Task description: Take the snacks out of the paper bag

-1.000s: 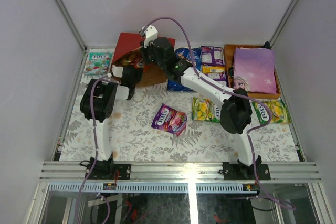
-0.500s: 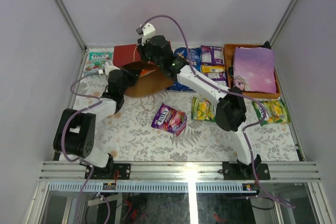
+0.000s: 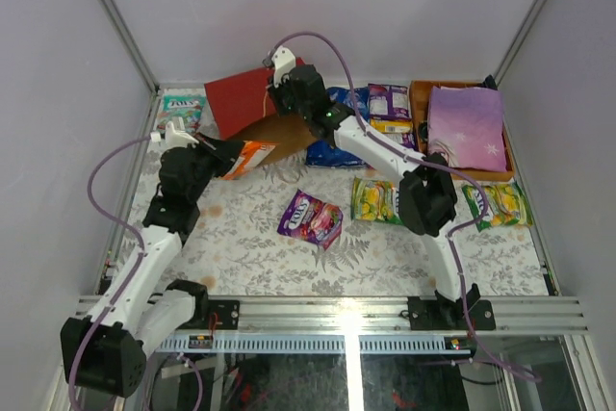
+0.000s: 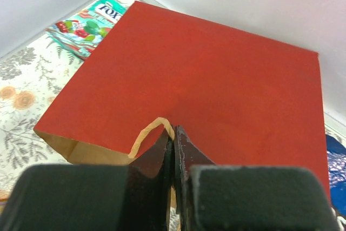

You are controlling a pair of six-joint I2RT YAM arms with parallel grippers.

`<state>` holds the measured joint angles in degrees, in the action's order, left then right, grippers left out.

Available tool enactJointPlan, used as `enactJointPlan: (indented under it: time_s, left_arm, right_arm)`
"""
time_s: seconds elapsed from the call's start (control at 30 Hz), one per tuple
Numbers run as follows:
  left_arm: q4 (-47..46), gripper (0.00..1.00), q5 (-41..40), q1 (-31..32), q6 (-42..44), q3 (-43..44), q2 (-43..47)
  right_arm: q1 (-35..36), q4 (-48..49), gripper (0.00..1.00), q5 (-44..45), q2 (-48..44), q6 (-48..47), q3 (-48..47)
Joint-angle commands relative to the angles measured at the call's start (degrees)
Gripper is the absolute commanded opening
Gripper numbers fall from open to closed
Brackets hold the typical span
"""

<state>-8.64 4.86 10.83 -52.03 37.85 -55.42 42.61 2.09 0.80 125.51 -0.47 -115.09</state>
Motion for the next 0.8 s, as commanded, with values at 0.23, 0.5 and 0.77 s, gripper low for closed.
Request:
enactJointPlan:
  time_s: [0.23,0.5,0.77]
  left_arm:
    - [21.4,0.0,11.0,-0.5,7.4,2.0,17.9]
    - [37.9,0.0,-5.2,-0.5,12.2,9.1,26.5]
    - [43.5,0.0,-18.5,-0.5,14.6,10.7,25.5]
  right_arm:
    - [-1.9,1.8,0.0,0.4,-1.6,1.0,-1.1]
    - [-2.4,1.6,0.0,0.2,-1.4,1.5,-0.8]
    - [-3.1,1.5,0.0,-0.2,-1.5,2.5,-0.5]
